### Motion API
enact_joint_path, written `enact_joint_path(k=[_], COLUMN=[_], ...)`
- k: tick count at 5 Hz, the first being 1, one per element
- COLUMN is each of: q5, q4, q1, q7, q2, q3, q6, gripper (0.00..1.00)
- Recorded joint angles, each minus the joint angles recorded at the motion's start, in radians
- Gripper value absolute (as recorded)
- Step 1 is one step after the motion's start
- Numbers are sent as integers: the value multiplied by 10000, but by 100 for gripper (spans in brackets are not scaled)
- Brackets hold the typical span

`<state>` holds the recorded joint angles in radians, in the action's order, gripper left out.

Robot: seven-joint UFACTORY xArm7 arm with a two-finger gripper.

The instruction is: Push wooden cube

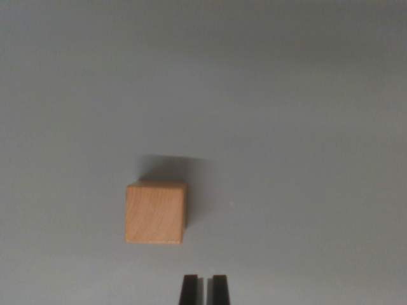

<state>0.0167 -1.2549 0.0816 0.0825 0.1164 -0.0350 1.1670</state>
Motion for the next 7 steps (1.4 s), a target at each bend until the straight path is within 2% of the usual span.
enact_joint_path(k=[1,2,3,4,5,6,7], q5=[-2,-2,-5,-5,-7,-7,-9], q4=[411,411,819,819,1220,1220,1609], q1=[73,73,145,145,217,217,286], q7=[135,135,268,268,400,400,527], q2=[149,149,298,298,444,444,585], q3=[-59,-59,-118,-118,-176,-176,-232], q6=[-474,-474,-945,-945,-1407,-1407,-1855], gripper=[0,0,0,0,0,0,0])
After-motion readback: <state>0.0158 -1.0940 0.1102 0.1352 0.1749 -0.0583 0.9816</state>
